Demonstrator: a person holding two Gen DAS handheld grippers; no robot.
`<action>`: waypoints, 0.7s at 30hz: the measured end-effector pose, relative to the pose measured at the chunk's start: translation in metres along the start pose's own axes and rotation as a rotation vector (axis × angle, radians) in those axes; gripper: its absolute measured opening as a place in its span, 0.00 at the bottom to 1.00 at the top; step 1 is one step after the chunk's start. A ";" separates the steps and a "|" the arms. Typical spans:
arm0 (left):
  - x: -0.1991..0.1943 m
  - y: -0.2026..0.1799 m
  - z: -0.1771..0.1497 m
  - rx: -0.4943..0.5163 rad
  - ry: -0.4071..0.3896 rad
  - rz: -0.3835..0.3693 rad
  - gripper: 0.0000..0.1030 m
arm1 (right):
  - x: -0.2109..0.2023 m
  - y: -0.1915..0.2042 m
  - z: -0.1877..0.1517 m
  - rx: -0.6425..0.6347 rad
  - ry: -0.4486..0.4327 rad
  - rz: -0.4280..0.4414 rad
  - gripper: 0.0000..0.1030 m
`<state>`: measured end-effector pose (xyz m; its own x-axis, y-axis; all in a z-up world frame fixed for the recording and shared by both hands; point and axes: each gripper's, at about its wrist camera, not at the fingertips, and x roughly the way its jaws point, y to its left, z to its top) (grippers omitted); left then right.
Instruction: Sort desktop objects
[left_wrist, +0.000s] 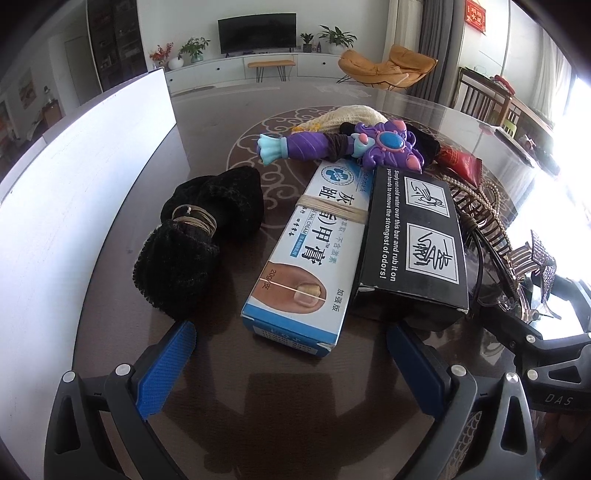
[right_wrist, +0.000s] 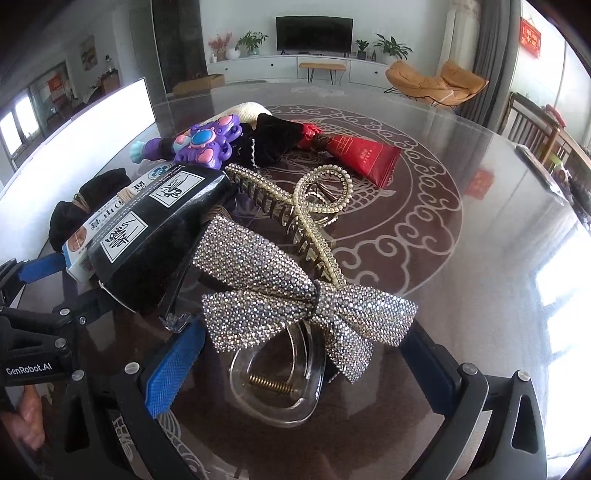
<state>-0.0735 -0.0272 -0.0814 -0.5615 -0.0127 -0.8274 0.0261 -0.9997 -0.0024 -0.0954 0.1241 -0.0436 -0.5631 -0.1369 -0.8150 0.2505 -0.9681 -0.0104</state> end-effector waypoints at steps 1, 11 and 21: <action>0.002 0.001 0.003 0.000 -0.001 0.000 1.00 | 0.001 0.000 0.001 0.002 -0.003 -0.001 1.00; 0.015 0.002 0.027 0.005 -0.007 -0.002 1.00 | 0.009 -0.005 0.013 0.014 -0.005 -0.008 1.00; 0.013 0.003 0.024 -0.008 -0.015 0.009 1.00 | 0.010 -0.006 0.016 0.014 -0.005 -0.008 1.00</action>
<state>-0.1005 -0.0309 -0.0794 -0.5738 -0.0217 -0.8187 0.0378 -0.9993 0.0000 -0.1151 0.1257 -0.0428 -0.5689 -0.1306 -0.8120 0.2354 -0.9718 -0.0086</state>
